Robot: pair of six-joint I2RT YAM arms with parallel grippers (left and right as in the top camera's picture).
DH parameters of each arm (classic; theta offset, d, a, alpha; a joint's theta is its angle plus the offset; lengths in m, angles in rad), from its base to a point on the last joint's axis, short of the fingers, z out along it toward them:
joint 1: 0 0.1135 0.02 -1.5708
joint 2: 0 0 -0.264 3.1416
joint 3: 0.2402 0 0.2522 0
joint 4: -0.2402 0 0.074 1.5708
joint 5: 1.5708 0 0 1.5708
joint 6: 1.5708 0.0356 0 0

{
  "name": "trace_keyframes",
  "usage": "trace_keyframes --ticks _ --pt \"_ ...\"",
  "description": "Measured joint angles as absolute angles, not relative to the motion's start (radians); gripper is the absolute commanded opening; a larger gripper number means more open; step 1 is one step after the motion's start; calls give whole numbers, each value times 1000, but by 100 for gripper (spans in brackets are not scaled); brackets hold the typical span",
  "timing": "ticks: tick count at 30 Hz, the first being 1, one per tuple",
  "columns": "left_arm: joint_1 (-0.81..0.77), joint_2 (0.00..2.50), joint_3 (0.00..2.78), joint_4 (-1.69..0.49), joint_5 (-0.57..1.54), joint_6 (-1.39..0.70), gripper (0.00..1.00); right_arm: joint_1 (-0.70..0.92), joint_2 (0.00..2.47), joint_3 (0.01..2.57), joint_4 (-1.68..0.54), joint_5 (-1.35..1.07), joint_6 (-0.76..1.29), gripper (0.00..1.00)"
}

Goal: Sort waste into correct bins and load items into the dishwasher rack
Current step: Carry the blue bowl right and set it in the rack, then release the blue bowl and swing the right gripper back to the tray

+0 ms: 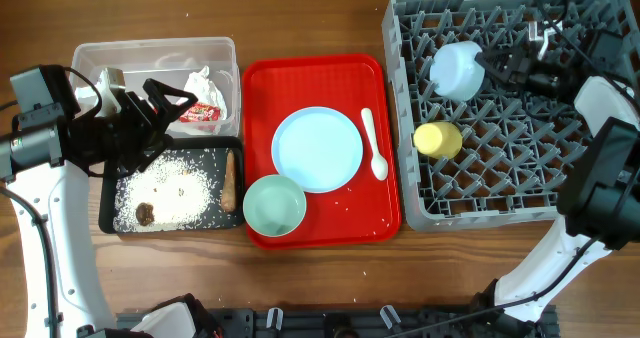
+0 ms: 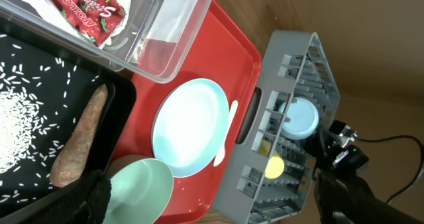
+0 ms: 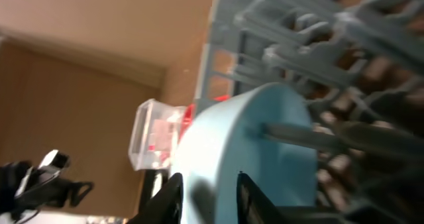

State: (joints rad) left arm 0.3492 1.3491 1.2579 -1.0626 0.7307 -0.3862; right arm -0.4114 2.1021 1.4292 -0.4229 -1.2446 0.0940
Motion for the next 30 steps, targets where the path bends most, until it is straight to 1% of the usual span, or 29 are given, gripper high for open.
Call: trace_keyframes --ticks 5,9,11,12,13,14,16,18,21,25,30 --pt "349 1349 1258 -1063 731 -386 100 -457 2102 1430 -424 -1174 143 41" --pt "349 1349 1258 -1063 731 -386 100 -490 2086 1444 -466 -1062 187 41" --pt "349 1349 1258 -1063 731 -386 100 -492 2025 1445 -503 -980 198 41" --pt "349 1349 1258 -1063 731 -386 100 -489 1988 1446 -521 -944 197 40" --pt "349 1349 1258 -1062 731 -386 100 -482 1924 1447 -549 -897 193 35" --pt "349 1349 1258 -1063 731 -386 100 -473 1875 1452 -567 -864 185 31" --pt "349 1349 1258 -1063 731 -386 100 -437 1768 1467 -611 -797 149 17" --pt "349 1349 1258 -1062 731 -386 100 -385 1697 1473 -636 -756 110 9" --pt "349 1349 1258 -1063 731 -386 100 -266 1649 1483 -675 -666 69 6" --pt "349 1349 1258 -1063 731 -386 100 -140 1687 1480 -702 -431 54 7" --pt "349 1349 1258 -1063 731 -386 100 -93 1799 1479 -704 -241 78 7"
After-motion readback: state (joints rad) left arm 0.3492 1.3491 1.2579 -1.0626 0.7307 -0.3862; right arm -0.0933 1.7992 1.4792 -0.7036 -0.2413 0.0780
